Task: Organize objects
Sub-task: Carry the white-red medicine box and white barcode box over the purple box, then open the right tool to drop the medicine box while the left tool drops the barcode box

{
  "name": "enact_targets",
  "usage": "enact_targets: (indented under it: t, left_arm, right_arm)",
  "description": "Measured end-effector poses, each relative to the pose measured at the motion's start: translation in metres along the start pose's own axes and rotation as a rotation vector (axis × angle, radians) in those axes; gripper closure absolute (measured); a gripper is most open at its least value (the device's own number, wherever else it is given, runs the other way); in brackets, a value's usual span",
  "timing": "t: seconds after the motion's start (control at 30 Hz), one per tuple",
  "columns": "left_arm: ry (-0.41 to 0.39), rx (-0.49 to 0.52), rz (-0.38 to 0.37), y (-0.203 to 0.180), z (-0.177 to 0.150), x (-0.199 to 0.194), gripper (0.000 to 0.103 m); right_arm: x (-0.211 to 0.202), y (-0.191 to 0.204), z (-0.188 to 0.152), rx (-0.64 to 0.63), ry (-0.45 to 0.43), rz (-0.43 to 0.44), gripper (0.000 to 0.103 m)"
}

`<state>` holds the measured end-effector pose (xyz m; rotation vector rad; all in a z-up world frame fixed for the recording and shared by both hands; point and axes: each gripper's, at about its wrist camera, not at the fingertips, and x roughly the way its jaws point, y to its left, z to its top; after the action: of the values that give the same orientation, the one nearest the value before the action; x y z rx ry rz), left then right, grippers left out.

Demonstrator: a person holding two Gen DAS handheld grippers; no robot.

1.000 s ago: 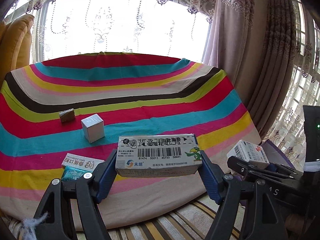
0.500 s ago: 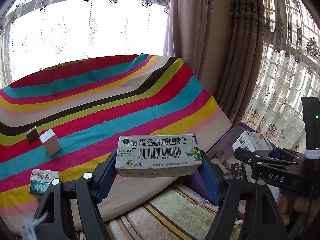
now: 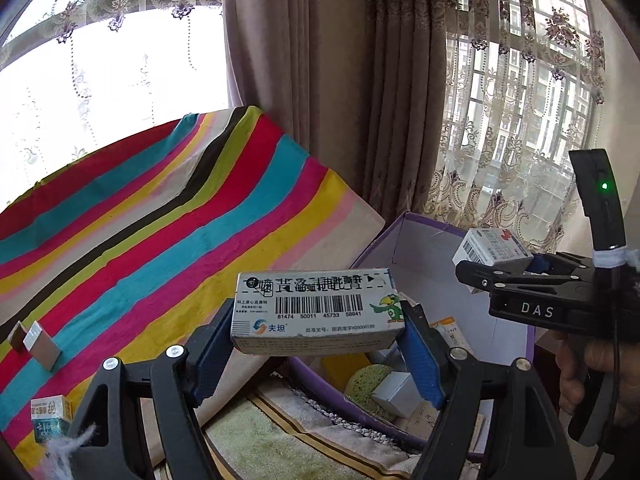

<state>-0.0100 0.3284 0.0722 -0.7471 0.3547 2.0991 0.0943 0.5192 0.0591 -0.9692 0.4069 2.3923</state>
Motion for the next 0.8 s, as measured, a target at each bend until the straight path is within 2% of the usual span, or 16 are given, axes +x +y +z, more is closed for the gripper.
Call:
enact_targets:
  t: [0.1, 0.2, 0.37, 0.47, 0.57, 0.67, 0.8]
  left_arm:
    - [0.032, 0.008, -0.044, -0.009, 0.003, 0.01, 0.019]
    - [0.048, 0.012, -0.049, -0.014, 0.003, 0.014, 0.018]
    - [0.065, -0.02, -0.055, -0.007, 0.001, 0.015, 0.017]
    - [0.085, -0.004, -0.025, -0.009, -0.002, 0.013, 0.015]
    - [0.105, 0.016, 0.055, -0.014, -0.005, 0.012, 0.015]
    - [0.123, 0.003, 0.06, -0.013, -0.008, 0.012, 0.015]
    - [0.096, -0.032, 0.064, -0.004, -0.011, 0.004, 0.015]
  right_arm:
    - [0.0, -0.007, 0.0, 0.007, 0.001, -0.017, 0.016]
    - [0.0, -0.01, -0.002, 0.006, 0.01, -0.032, 0.008]
    - [0.001, -0.004, -0.002, -0.02, 0.019, -0.045, 0.007]
    - [0.0, 0.004, -0.002, -0.041, 0.024, -0.055, 0.006]
    - [-0.002, 0.013, -0.002, -0.068, 0.018, -0.086, 0.005]
    - [-0.005, 0.017, -0.002, -0.073, 0.012, -0.097, 0.003]
    - [-0.006, 0.021, -0.001, -0.095, 0.007, -0.125, 0.002]
